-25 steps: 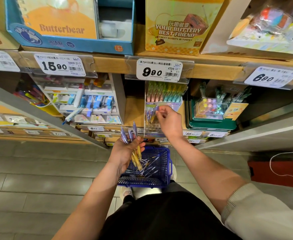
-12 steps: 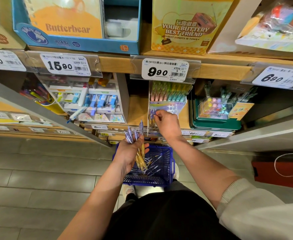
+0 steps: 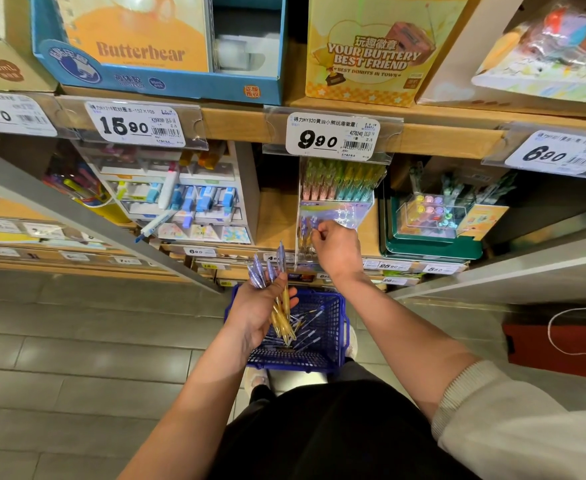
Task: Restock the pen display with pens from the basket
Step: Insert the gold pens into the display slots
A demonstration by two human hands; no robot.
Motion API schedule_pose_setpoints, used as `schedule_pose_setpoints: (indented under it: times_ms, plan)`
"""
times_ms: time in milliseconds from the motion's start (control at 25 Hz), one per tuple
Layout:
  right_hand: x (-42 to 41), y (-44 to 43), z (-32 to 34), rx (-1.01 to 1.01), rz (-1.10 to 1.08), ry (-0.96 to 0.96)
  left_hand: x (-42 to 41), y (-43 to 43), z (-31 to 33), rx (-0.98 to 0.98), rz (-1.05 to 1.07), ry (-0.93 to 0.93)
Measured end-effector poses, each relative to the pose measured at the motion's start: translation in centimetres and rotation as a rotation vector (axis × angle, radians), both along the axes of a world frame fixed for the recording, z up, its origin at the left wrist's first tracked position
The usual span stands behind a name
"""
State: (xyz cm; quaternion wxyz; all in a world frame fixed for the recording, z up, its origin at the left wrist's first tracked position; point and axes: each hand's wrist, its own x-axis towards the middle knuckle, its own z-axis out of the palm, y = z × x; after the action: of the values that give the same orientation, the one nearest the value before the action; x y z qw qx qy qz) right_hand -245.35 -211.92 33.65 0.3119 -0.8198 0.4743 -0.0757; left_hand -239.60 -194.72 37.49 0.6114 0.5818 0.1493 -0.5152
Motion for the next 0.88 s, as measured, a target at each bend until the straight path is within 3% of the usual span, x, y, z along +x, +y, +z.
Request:
schedule_pose_setpoints:
  times_ms: [520,760,880]
  plan:
    - [-0.1,-0.5,0.3,0.064,-0.048,0.013,-0.1,0.5,-0.4,0.008,0.017,0.020]
    - [-0.2,-1.0,0.1,0.009,0.161,0.128,0.0,0.2,-0.3,0.006,-0.002,0.021]
    - [-0.3,-1.0,-0.2,0.008,0.164,0.133,0.2,0.2,-0.3,0.006,-0.002,0.019]
